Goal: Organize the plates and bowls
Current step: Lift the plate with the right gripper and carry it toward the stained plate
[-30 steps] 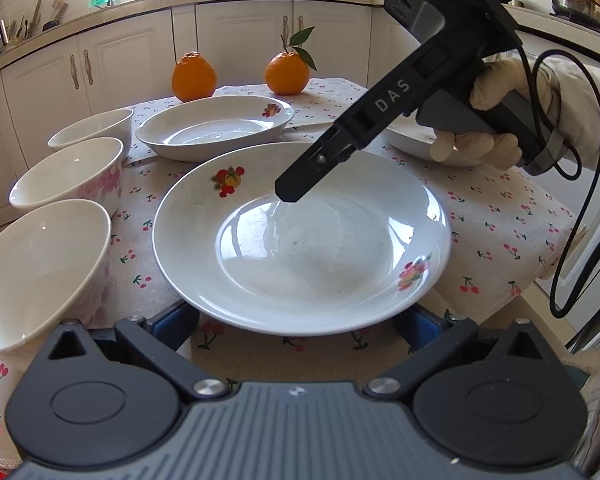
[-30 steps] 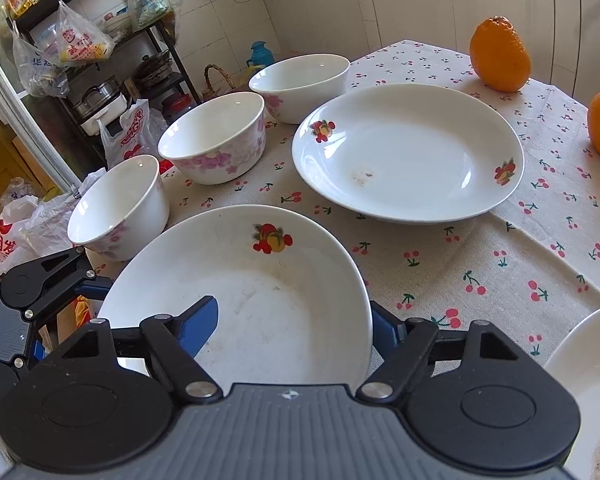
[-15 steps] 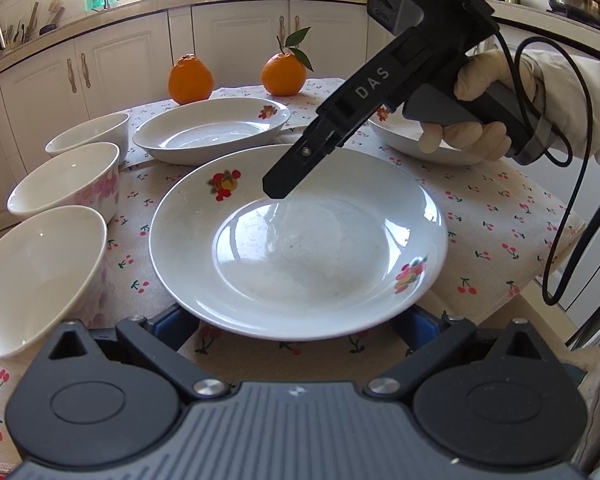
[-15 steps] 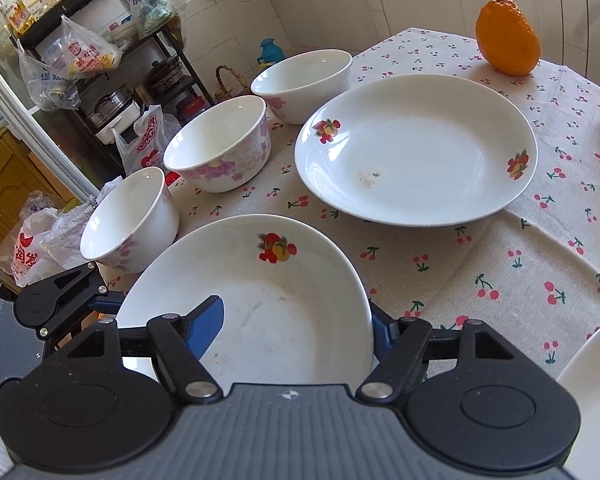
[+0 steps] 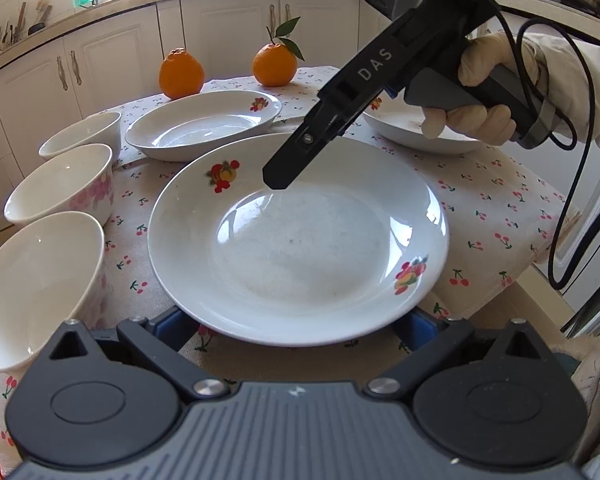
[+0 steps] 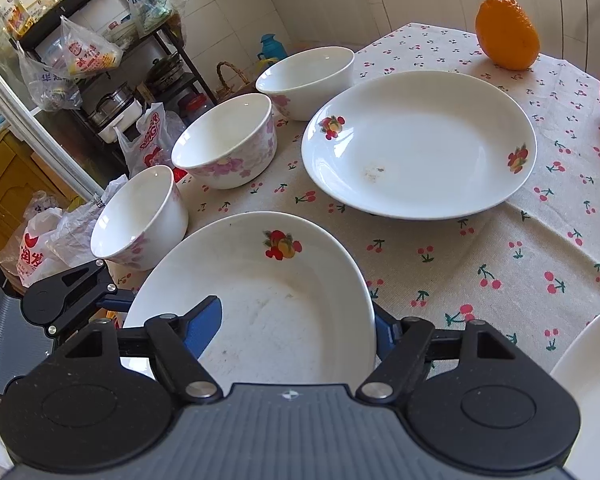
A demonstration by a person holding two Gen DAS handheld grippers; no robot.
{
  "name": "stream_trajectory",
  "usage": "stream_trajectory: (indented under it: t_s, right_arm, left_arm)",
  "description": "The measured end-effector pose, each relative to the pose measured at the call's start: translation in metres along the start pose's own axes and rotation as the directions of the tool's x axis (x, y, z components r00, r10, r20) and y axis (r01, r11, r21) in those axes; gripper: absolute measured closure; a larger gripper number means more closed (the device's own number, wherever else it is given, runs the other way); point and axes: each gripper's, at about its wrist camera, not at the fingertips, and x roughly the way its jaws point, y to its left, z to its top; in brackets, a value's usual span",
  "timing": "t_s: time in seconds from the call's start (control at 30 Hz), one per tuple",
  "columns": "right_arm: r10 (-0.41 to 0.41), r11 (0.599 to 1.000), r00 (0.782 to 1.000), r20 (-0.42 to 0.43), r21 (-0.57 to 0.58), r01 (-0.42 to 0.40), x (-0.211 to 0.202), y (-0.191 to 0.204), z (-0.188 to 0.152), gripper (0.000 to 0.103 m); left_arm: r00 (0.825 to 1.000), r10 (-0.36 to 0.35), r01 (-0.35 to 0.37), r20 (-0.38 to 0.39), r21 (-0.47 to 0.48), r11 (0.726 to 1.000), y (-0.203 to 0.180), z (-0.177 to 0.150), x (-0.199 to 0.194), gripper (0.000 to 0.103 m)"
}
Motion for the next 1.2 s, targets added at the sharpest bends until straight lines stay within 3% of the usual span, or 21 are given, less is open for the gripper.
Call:
stream_trajectory:
  t_s: [0.57,1.2]
  right_arm:
    - [-0.056,0.998,0.995,0.081,0.019,0.055,-0.043,-0.009,-0.004,0.023]
    - [-0.188,0.977,0.966,0.177,0.136,0.166,-0.110,-0.057,-0.036,0.022]
  left_arm:
    - [0.998,-0.061,0.060,0.021,0.053,0.997,-0.004,0.035,-0.004,0.003]
    - [0.981,-0.192,0.186,0.023,0.156,0.970,-0.040,0.090,0.036,0.003]
